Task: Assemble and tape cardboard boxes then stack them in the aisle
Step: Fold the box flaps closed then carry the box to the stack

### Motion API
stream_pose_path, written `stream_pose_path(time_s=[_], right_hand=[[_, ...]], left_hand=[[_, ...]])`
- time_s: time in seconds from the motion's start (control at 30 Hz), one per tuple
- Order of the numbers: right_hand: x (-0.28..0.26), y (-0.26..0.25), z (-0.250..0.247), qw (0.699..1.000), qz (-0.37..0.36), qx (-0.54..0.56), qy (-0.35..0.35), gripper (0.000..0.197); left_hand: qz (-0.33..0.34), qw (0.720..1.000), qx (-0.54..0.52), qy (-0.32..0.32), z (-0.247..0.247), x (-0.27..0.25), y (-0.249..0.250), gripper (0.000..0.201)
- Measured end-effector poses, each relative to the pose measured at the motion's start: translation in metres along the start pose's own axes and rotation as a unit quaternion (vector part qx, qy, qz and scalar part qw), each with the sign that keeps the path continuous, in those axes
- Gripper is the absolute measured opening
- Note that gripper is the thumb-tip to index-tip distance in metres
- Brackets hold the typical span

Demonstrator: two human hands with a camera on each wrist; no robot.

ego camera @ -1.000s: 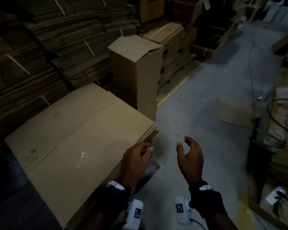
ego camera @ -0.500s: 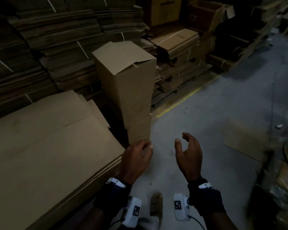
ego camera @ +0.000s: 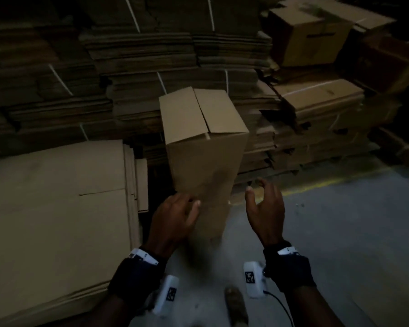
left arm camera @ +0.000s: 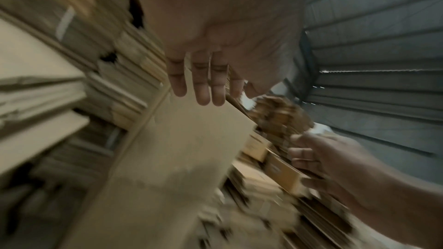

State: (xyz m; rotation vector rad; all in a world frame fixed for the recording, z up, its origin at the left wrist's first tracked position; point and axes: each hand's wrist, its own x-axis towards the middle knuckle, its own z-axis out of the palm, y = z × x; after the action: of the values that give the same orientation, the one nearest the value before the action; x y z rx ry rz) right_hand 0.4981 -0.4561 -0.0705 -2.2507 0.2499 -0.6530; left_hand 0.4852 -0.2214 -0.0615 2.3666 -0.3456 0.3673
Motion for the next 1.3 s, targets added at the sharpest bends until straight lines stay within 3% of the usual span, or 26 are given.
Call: stream_pose_path(time_s=[0.2,0.4,0.53,0.67,0.77,0.97,1.03,1.13,1.23,1.3], right_hand=[[0.094,0.018,0.011,0.996,-0.055,0.036,-0.056,0.039],[0.187,0.005,0.015,0.988,-0.067,0.052,-0.129,0.048],[0.235,-0.011,0.032,0.969,-0.039,0.07,-0.233,0.068],[0.256,-0.014,0.063,0.925,0.003,0.105,-0.365,0.111],[0.249,-0.013,0.068,0.899,0.034,0.155,-0.407,0.105],[0.24,-0.002,0.042,0.894,0.011,0.205,-0.398,0.097],[0.23,-0.005,0.02,0.891,-0.005,0.222,-0.395,0.096],[0.209,-0.011,-0.007,0.882,-0.025,0.217,-0.417,0.097],[0.177,-0.021,-0.034,0.859,-0.056,0.225,-0.457,0.1],[0.15,-0.026,-0.054,0.84,-0.089,0.222,-0.486,0.092]], left_hand=[[-0.049,0.994,0.072,0.064,0.008,0.064,0.013,0.038],[-0.009,0.985,0.133,0.11,-0.01,0.146,0.012,0.04],[-0.136,0.977,0.135,0.094,-0.017,0.2,-0.034,0.06],[-0.273,0.962,-0.002,0.012,-0.016,0.216,-0.041,0.07],[-0.321,0.946,-0.046,-0.017,-0.004,0.207,-0.036,0.086],[-0.312,0.94,-0.074,0.118,-0.007,0.161,0.018,0.104],[-0.287,0.939,-0.106,0.158,-0.009,0.13,0.045,0.092],[-0.313,0.919,-0.127,0.201,-0.01,0.074,0.085,0.077],[-0.353,0.896,-0.131,0.237,-0.008,0.011,0.124,0.092],[-0.395,0.873,-0.119,0.262,-0.007,-0.034,0.151,0.107]])
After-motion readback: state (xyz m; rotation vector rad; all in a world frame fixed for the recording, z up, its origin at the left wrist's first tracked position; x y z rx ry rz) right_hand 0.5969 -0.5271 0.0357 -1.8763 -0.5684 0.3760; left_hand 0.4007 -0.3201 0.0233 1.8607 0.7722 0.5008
